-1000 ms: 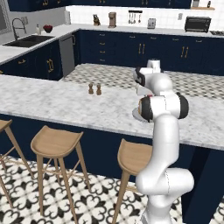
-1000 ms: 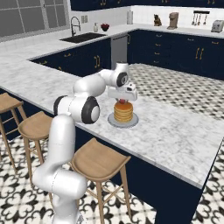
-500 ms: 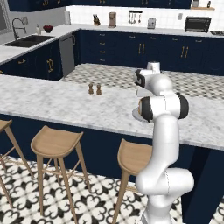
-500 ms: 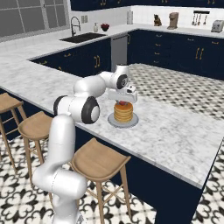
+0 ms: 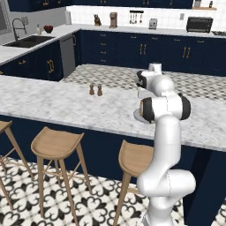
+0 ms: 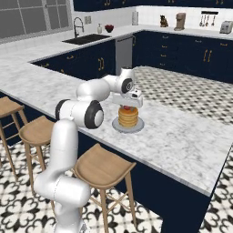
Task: Take the strawberry from the fridge and place it on top of the pancake, located on the dining counter.
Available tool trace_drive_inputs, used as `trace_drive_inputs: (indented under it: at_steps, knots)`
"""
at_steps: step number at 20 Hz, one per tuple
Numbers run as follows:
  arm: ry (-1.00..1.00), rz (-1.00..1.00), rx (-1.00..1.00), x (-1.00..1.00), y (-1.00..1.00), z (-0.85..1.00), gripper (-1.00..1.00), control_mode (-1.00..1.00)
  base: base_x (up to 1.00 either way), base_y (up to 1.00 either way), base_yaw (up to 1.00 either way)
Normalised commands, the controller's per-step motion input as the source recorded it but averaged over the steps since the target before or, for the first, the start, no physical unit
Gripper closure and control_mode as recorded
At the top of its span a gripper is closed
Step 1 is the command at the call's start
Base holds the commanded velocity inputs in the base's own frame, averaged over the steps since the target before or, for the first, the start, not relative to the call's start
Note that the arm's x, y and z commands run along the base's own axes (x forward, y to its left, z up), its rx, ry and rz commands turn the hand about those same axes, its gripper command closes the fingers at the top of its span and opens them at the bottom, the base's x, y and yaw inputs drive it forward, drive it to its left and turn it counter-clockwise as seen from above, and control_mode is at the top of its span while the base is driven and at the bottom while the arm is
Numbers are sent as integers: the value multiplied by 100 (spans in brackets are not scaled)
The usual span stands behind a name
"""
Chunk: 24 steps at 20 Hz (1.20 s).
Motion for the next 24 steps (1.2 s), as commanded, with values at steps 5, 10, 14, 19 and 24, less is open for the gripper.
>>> trace_drive_inputs:
  at_steps: [5,10,14,19,24]
  knots:
    - [0,0,0,-6,0,8,-100,-100,0,0,0]
    - [-2,0,0,-9,0,33,-100,-100,0,0,0]
    - [-10,0,0,-28,0,49,-100,-100,0,0,0]
    - [-7,0,0,-71,0,36,-100,-100,0,0,0]
    - [-8,0,0,-96,0,28,-100,-100,0,0,0]
